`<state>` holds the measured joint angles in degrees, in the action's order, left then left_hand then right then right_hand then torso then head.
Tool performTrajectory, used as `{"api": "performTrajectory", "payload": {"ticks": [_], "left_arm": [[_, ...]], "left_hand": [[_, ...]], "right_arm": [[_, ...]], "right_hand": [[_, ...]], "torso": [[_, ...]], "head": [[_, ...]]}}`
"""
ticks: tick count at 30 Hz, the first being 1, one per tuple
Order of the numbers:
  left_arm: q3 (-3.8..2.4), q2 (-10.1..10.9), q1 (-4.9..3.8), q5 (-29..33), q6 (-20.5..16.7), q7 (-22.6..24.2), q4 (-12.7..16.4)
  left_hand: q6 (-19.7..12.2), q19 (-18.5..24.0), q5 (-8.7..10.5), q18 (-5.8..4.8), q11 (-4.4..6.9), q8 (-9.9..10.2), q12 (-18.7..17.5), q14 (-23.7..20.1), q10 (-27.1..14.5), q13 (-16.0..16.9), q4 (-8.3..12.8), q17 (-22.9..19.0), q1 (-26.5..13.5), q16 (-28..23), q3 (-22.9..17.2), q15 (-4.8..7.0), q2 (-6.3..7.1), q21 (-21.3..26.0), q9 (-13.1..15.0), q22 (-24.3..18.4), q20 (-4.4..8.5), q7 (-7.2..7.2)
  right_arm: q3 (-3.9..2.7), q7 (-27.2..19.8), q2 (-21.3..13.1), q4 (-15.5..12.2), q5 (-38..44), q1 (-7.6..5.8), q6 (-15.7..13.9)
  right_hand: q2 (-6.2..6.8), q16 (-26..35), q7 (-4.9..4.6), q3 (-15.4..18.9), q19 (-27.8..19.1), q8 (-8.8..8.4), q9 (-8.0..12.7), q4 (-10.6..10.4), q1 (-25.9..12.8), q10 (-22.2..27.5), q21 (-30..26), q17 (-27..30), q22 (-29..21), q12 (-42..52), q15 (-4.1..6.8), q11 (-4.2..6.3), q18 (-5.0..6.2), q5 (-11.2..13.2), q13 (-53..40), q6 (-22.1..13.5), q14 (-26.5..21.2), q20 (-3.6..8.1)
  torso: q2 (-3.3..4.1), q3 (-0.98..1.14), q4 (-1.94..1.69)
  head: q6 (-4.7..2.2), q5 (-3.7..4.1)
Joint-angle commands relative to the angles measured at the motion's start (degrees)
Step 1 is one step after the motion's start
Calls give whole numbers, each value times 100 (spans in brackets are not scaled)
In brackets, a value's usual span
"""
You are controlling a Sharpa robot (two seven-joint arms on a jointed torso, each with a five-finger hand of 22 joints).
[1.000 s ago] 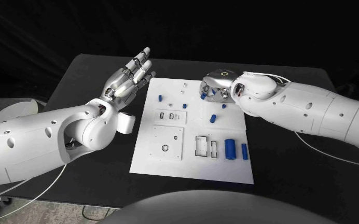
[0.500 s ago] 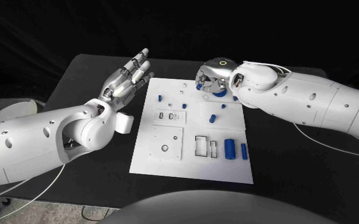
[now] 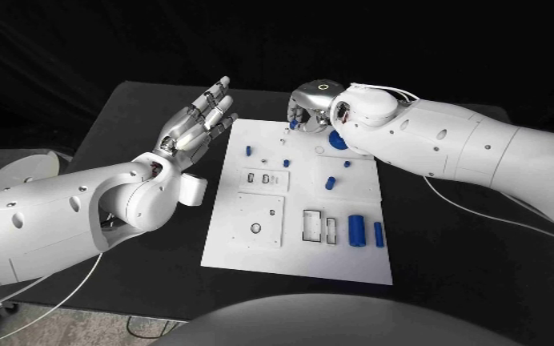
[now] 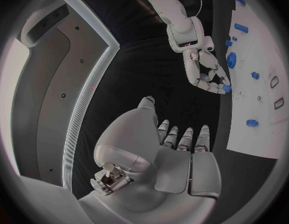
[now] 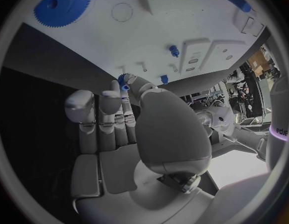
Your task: Assemble the parts on the task board
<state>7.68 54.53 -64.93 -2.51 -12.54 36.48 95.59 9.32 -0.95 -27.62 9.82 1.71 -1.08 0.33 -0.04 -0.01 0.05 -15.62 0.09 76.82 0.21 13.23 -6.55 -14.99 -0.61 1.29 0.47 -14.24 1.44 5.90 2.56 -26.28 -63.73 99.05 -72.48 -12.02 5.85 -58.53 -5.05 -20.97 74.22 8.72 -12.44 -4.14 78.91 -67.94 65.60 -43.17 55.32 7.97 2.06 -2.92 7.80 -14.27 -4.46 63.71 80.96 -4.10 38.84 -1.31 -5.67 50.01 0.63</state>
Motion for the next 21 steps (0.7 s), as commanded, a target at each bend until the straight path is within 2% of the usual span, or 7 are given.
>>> {"api": "performTrajectory", "payload": {"ticks": [1,4,6,11,21], "left_arm": [[-3,-46,-4,11,143,16,-19],[-3,-75,-4,11,160,12,-36],[-3,-89,-4,11,168,10,-43],[-3,-110,-4,11,187,0,-55],[-2,-128,-3,11,211,-19,-82]], "left_hand": [[-5,0,-31,52,-52,-32,-33,4,1,-5,7,-9,75,-21,-45,-48,-6,-20,9,8,-45,-15],[-6,-2,-44,52,-58,-32,-33,4,1,-5,10,-9,82,-21,-51,-52,-10,-21,9,9,-48,-16],[-7,-5,-54,52,-62,-31,-33,4,1,-5,13,-9,88,-21,-56,-55,-13,-23,9,10,-50,-17],[-6,-11,-68,53,-72,-31,-33,4,1,-5,19,-9,98,-21,-64,-62,-16,-28,9,13,-54,-20],[-6,-14,-79,54,-83,-31,-33,4,1,-5,21,-9,104,-21,-70,-70,-19,-31,9,15,-58,-23]], "right_arm": [[-4,137,120,205,-25,27,50],[-5,134,224,359,-28,61,22],[-5,132,280,446,-29,82,15],[-6,104,387,611,-94,126,16],[-6,59,433,639,-190,176,-3]], "right_hand": [[1,-57,-20,-6,36,-9,-306,-21,-63,-7,29,-27,19,-37,-11,2,-61,-42,7,-32,47,-9],[1,-57,-20,-6,36,-9,-306,-21,-63,-7,29,-27,19,-37,-11,2,-61,-42,7,-32,47,-9],[0,-54,-24,-12,36,-16,-310,-15,-60,-2,32,-17,24,-46,-12,0,-61,-55,10,-43,44,-10],[4,-33,-32,-18,19,-33,-316,-6,-59,16,15,15,4,-67,-14,-9,-55,-65,16,-69,30,-12],[3,0,-46,-27,-9,-60,-326,2,-66,48,-5,60,-12,-102,-19,-23,-50,-38,26,-109,-5,-16]], "torso": [[12,-8,-8],[16,-6,-22],[11,-3,-13],[9,-4,-6],[3,-8,13]], "head": [[-1,26],[-1,20],[-1,-7],[-1,-19],[-1,-23]]}}
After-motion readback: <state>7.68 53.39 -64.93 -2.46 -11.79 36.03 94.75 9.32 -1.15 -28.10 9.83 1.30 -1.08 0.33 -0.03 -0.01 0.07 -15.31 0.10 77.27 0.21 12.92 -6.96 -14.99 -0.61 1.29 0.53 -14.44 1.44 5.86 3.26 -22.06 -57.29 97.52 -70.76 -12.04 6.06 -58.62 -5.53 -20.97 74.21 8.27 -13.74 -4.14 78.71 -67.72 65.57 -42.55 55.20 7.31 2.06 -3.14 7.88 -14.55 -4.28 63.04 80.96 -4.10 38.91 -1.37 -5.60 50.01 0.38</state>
